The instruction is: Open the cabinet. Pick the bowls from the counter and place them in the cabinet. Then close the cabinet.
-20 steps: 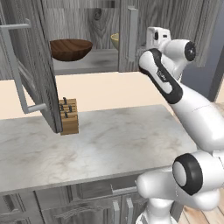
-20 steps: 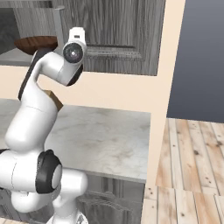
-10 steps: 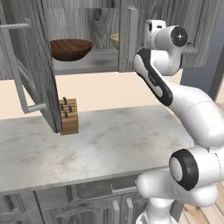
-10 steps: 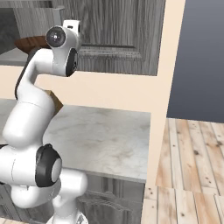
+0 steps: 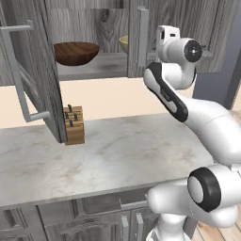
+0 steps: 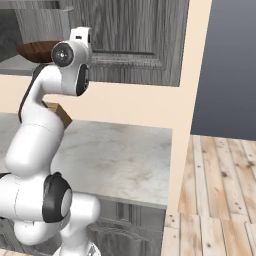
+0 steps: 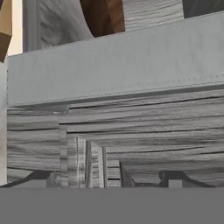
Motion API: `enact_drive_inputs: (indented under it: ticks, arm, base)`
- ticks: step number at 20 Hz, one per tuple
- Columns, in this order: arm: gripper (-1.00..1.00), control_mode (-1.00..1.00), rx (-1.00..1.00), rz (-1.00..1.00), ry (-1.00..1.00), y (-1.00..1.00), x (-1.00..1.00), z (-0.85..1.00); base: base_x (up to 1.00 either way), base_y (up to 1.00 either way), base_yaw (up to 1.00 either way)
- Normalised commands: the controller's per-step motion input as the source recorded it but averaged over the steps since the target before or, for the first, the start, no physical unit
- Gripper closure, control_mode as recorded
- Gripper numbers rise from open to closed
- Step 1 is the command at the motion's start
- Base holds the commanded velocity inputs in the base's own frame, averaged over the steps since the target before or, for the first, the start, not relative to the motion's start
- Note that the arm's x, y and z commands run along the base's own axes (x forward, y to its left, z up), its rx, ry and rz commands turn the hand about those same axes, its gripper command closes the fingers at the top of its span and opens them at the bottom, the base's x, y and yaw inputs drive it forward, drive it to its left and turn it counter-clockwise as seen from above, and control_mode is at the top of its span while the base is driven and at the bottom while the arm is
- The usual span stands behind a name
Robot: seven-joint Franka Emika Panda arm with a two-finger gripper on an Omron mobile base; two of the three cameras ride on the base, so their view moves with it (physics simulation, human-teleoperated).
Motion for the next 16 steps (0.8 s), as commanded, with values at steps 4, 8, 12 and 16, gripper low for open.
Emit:
enact_drive_inputs:
  ticks: [4, 8, 12, 16]
  arm:
    - [-1.00, -1.00, 0.00, -0.05, -0.01, 0.00, -0.34, 0.18]
    - [-1.00, -1.00, -0.06, -0.07, 0.00, 0.00, -0.44, 0.54]
    - [-1.00, -1.00, -0.10, -0.11, 0.07, 0.03, -0.43, 0.75]
    - [-1.00, -1.00, -0.10, -0.14, 0.02, 0.06, -0.44, 0.26]
  base:
    - [0.00, 0.00, 0.00]
    - [0.00, 0.00, 0.00]
    - [0.00, 0.00, 0.00]
    - [0.00, 0.00, 0.00]
